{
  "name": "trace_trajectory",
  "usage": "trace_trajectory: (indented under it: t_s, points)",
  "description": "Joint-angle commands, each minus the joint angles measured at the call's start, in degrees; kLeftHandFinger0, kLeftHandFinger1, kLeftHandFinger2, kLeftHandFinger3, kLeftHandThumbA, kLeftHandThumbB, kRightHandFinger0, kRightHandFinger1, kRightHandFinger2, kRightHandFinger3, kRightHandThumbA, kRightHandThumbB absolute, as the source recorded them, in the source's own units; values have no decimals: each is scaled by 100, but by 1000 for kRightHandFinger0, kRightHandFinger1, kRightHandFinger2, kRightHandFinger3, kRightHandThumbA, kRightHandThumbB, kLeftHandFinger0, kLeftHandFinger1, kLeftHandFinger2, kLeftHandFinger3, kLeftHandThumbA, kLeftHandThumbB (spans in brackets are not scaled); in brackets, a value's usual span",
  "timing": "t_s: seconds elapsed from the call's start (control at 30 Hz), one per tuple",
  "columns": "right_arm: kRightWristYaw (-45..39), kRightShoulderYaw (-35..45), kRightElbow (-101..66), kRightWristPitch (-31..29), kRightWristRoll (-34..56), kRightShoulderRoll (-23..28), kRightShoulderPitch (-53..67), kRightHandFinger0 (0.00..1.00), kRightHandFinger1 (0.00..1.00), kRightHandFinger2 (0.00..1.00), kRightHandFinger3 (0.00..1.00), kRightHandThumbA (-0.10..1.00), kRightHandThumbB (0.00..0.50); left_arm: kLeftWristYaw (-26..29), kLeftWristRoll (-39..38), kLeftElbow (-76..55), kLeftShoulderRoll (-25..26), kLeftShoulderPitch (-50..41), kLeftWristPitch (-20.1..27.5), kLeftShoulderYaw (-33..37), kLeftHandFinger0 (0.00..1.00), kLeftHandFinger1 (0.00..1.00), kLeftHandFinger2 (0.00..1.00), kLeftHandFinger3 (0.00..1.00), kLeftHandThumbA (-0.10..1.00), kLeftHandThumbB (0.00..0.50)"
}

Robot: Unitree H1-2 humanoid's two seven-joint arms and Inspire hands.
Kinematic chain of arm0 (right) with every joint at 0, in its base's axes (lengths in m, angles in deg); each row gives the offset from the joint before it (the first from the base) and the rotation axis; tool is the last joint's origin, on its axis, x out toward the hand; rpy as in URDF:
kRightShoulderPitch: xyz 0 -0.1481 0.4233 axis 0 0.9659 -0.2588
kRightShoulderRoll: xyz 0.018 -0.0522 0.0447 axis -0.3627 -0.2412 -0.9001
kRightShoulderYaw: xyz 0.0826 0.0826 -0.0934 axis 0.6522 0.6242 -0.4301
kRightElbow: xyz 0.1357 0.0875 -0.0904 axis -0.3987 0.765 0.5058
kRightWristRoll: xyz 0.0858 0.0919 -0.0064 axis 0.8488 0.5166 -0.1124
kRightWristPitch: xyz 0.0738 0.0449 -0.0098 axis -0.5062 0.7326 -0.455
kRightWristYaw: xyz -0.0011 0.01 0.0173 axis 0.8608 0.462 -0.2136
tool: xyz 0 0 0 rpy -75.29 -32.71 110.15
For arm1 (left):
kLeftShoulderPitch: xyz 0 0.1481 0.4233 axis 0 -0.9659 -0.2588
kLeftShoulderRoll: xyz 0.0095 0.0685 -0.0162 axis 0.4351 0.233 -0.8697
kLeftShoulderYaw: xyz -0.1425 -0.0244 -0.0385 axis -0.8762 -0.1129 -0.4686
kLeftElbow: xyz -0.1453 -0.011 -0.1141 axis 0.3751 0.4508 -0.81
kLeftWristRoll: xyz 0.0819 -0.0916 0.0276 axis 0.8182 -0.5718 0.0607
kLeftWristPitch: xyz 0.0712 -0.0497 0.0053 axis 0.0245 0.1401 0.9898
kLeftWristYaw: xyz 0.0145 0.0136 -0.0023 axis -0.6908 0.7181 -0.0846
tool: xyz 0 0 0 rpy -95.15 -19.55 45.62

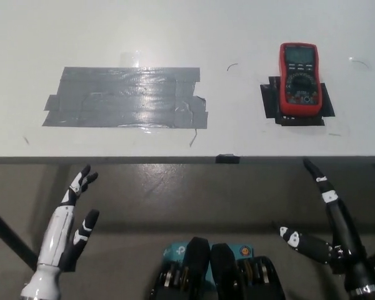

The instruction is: The robot first picks the multimeter with right hand and then unfolds the black stand on the back of it using left hand

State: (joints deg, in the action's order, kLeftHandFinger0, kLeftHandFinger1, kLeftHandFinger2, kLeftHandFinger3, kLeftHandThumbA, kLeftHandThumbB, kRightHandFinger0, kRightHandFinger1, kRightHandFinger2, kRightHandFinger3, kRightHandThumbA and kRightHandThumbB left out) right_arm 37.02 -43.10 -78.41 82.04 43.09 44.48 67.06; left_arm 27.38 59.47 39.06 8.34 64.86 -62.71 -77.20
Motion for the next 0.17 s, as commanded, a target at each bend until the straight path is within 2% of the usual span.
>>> trace_trajectory:
  t_s: [0.0,0.13]
  points:
    - [-78,110,-168,-364,-145,-82,-6,1000,1000,1000,1000,817,166,-9,-181,-78,62,-59,72,-42,1000,1000,902,1000,1000,77]
    - [-137,107,-219,-329,-202,-70,32,1000,1000,1000,1000,844,171,12,-201,-88,57,-118,77,-59,1000,1000,894,1000,1000,76]
